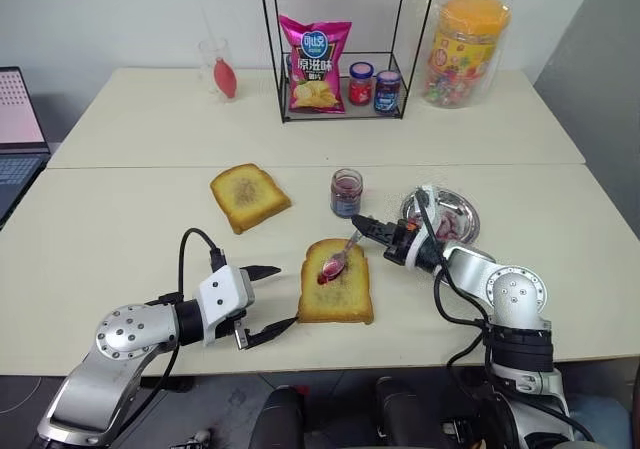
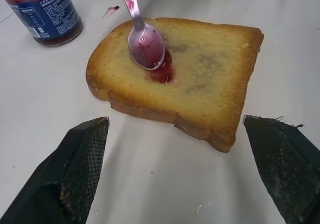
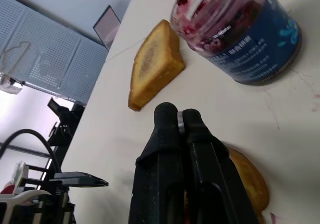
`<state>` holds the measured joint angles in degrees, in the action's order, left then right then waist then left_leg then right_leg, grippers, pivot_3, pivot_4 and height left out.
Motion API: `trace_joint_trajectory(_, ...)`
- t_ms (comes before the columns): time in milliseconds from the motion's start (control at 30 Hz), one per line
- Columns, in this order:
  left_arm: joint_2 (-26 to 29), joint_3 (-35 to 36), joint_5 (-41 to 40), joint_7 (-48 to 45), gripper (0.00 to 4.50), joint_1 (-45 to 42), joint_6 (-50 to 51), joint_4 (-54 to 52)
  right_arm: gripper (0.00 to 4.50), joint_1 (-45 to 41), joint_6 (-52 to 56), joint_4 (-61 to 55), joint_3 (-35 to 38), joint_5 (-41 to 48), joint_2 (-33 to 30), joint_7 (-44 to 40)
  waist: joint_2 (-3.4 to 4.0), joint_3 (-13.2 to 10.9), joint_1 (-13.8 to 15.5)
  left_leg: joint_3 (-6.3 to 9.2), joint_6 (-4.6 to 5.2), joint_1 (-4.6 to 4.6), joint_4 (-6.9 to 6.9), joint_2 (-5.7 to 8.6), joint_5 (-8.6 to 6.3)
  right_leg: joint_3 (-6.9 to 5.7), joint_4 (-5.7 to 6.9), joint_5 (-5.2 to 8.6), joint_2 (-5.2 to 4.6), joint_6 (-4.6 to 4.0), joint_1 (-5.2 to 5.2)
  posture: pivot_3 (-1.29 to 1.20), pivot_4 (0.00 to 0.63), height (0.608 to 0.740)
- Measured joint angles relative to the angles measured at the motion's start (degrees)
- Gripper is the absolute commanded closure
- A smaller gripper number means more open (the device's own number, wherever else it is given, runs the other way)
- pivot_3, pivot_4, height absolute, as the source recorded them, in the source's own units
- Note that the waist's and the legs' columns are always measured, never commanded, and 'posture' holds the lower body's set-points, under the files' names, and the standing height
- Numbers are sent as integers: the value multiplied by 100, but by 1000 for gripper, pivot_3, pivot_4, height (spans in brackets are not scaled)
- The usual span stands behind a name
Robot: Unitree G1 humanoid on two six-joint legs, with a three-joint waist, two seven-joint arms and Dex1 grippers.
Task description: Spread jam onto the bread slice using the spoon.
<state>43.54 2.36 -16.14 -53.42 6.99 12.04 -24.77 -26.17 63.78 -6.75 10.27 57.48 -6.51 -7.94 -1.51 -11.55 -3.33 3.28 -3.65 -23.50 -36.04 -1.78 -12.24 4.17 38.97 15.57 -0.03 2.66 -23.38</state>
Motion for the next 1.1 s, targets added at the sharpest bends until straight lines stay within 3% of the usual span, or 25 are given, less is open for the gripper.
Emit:
trace_joint_trajectory(200,-1,-3,0,0,0,-4,-6,1,4474,83,31,-3,16,11,-328,-160,0,0,9,0,0,0,-1,2,0,0,-1,0,-2,0,1,0,150,740)
trace_joint_trajectory(400,-1,-9,2,0,0,2,-20,2,4474,188,376,-218,480,410,-722,-84,-1,1,5,1,0,2,0,0,0,0,0,0,0,0,2,0,150,740)
trace_joint_trajectory(700,-1,-27,2,-1,0,16,-45,5,4474,190,721,-607,436,1250,-291,469,0,0,-11,1,0,2,1,-1,0,1,0,0,2,0,1,0,150,740)
trace_joint_trajectory(833,-1,-40,3,-3,0,13,-124,18,4474,166,467,-480,-40,942,81,554,0,0,-10,1,0,0,1,-1,0,1,-2,1,1,0,0,0,150,740)
trace_joint_trajectory(1100,-16,-106,33,8,0,9,-135,59,4474,162,144,-121,-263,392,-116,175,0,0,2,0,0,-2,1,1,0,0,-3,1,-1,0,-1,0,150,740)
